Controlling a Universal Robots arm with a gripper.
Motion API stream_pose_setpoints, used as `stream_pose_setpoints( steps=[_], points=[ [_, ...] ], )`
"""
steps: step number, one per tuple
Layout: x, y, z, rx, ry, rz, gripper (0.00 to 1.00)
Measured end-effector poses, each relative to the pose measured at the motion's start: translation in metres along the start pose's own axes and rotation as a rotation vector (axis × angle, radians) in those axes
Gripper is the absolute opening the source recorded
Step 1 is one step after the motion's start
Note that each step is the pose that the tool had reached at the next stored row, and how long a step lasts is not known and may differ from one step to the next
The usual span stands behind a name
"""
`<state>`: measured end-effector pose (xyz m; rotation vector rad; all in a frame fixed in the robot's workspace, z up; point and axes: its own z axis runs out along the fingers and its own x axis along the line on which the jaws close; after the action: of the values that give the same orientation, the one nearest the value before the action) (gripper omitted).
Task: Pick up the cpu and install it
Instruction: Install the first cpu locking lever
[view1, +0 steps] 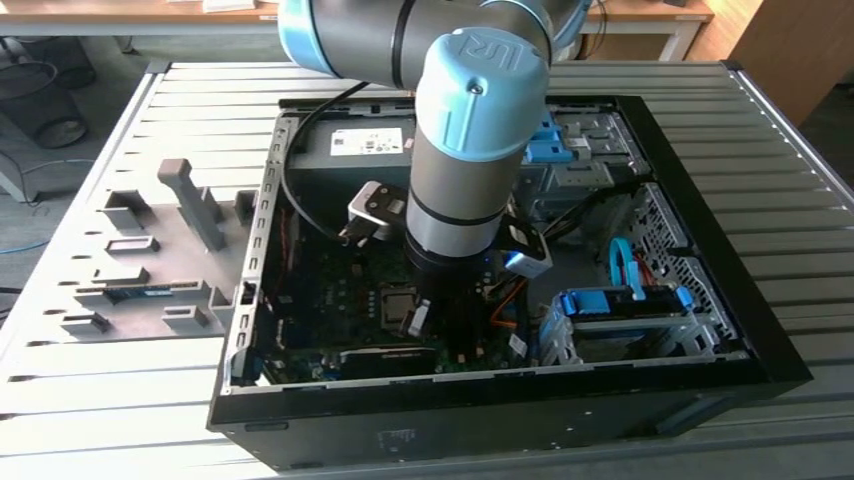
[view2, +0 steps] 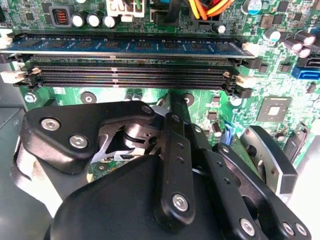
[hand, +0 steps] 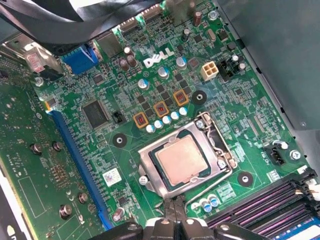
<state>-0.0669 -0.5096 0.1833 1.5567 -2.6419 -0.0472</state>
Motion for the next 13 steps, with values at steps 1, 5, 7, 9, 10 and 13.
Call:
stream_pose_setpoints(
  steps=[1,5,7,9,10,13],
  points=[
    [0.0000,0.0000,0.0000,0.0000,0.0000,0.000,0.10],
    [0.0003,0.0004,-0.0009,-0.0004,-0.0029,0.001,0.10],
    [0.0003,0.0007,-0.0025,-0.0010,-0.0059,0.001,0.10],
    [0.0004,0.0011,-0.0056,-0.0013,-0.0072,0.001,0.10],
    [0.0006,0.0013,-0.0073,-0.0013,-0.0072,0.001,0.10],
    [0.0008,0.0013,-0.0101,-0.0013,-0.0071,0.001,0.10]
  ],
)
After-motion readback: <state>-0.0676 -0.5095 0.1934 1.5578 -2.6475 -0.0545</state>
